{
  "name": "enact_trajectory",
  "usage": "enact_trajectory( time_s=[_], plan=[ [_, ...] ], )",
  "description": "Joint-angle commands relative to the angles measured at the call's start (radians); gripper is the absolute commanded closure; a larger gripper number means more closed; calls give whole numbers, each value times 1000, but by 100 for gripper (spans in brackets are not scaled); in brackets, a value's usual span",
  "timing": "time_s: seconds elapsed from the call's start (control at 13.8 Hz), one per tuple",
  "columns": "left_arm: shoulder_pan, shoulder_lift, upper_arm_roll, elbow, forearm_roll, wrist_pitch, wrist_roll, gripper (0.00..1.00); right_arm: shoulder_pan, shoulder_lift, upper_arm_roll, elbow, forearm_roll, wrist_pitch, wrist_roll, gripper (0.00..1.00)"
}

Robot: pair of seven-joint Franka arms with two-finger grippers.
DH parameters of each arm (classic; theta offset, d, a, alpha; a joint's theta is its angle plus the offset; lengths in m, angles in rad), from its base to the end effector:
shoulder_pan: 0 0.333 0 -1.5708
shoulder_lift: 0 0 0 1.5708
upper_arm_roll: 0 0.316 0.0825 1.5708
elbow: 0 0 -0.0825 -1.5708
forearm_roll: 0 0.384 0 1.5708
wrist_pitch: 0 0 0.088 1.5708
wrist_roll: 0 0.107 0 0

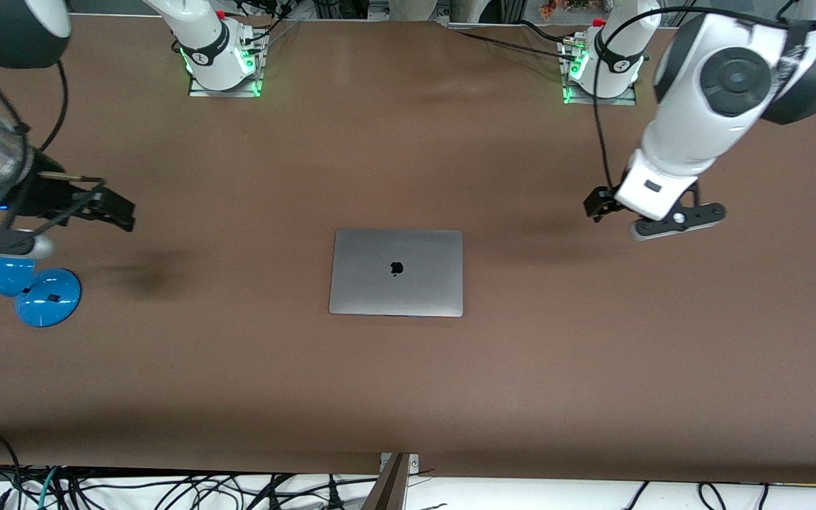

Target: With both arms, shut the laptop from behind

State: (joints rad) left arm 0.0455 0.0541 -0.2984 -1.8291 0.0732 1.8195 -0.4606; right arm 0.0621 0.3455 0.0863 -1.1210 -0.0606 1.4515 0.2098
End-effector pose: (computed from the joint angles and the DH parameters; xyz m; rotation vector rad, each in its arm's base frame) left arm 0.5550 -0.1343 0.4936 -3.0552 -0.2872 0.0587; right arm 0.6396 0.0768 0.6168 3.1065 -0.1136 -0.0128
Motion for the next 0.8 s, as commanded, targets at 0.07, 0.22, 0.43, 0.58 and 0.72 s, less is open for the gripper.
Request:
enact_trajectory(
  time_s=[0.07, 0.22, 0.43, 0.58, 0.72],
  plan=[
    [-30, -98, 139, -30, -65, -71, 224, 0, -79, -23, 13, -22, 4, -5, -84, 0],
    [-65, -132, 234, -29, -76, -107, 310, 0, -96, -23, 13, -25, 1, -10, -128, 0],
    [-58, -172, 291, -26, -76, -126, 422, 0, -126, -23, 13, -26, 4, -10, -202, 0],
    [-1, -174, 283, -9, -79, -137, 489, 0, -140, -25, 13, -26, 4, -8, -211, 0],
    [36, -172, 292, 25, -79, -146, 600, 0, -148, -25, 13, -42, 5, -2, -216, 0]
  ],
)
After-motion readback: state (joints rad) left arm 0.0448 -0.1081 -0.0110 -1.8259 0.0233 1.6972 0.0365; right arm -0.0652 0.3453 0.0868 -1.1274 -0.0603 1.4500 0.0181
